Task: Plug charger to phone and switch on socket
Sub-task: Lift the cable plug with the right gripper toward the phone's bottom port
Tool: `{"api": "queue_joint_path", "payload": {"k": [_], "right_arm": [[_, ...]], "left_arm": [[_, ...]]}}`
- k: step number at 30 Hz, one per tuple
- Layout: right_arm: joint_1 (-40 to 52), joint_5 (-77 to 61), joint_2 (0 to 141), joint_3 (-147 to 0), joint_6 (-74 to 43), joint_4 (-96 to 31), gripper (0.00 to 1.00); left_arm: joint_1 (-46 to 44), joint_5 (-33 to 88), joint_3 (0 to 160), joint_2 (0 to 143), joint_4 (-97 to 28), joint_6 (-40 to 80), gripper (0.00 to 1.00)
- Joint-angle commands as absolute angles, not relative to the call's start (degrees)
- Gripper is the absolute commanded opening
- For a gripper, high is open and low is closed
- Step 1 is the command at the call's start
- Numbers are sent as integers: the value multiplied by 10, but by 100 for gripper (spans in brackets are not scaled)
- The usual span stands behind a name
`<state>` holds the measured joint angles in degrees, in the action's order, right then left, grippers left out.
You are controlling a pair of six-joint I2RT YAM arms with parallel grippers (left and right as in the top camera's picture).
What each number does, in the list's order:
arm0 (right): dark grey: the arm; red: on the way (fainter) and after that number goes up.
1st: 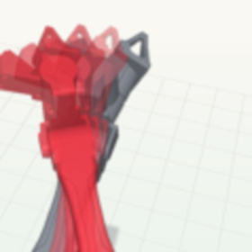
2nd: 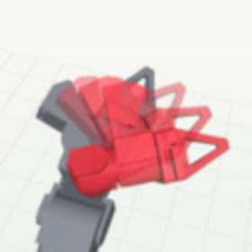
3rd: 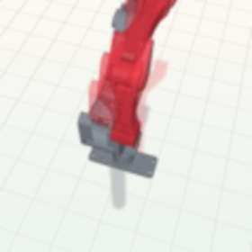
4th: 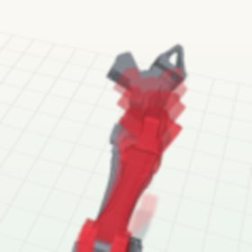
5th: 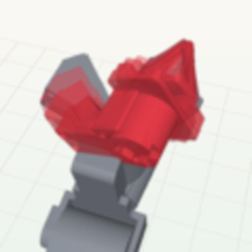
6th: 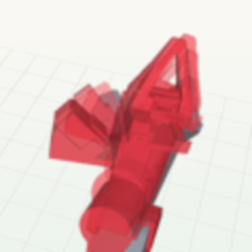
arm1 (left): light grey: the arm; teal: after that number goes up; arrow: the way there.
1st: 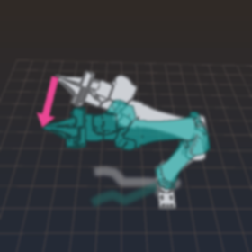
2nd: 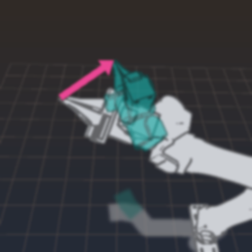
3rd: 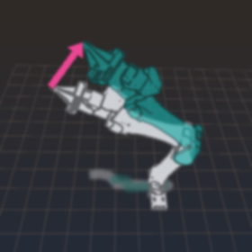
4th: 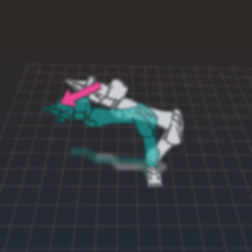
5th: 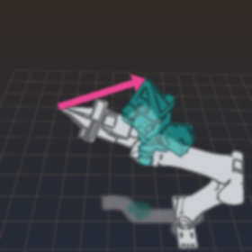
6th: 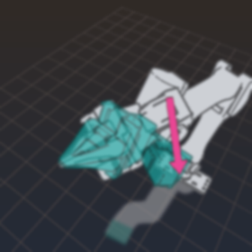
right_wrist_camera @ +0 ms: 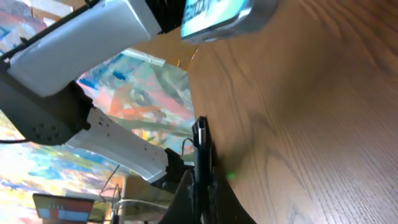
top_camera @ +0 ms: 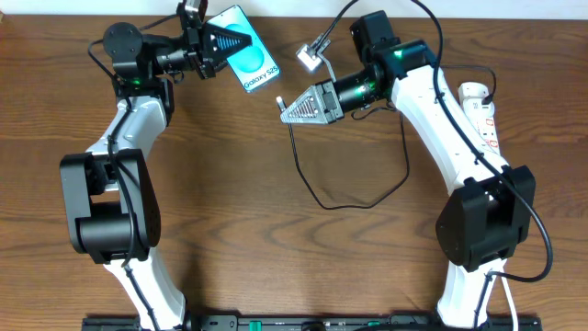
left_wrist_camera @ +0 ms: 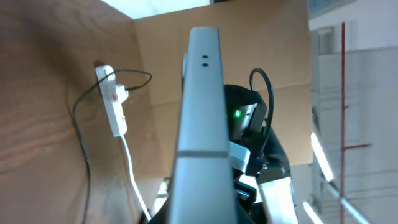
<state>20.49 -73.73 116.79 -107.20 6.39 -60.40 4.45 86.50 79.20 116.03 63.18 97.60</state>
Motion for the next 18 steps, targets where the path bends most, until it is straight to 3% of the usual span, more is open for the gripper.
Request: {"api": "queue_joint_path", "payload": {"k": [1, 18], "right_arm": [[209, -754, 1168, -1079, 34, -593, 1], [210, -757, 1168, -1079, 6, -559, 1]], "left_arm": [[46, 859, 802, 1156, 640, 1013, 7], [45, 850, 802, 1156, 686, 984, 7]]}}
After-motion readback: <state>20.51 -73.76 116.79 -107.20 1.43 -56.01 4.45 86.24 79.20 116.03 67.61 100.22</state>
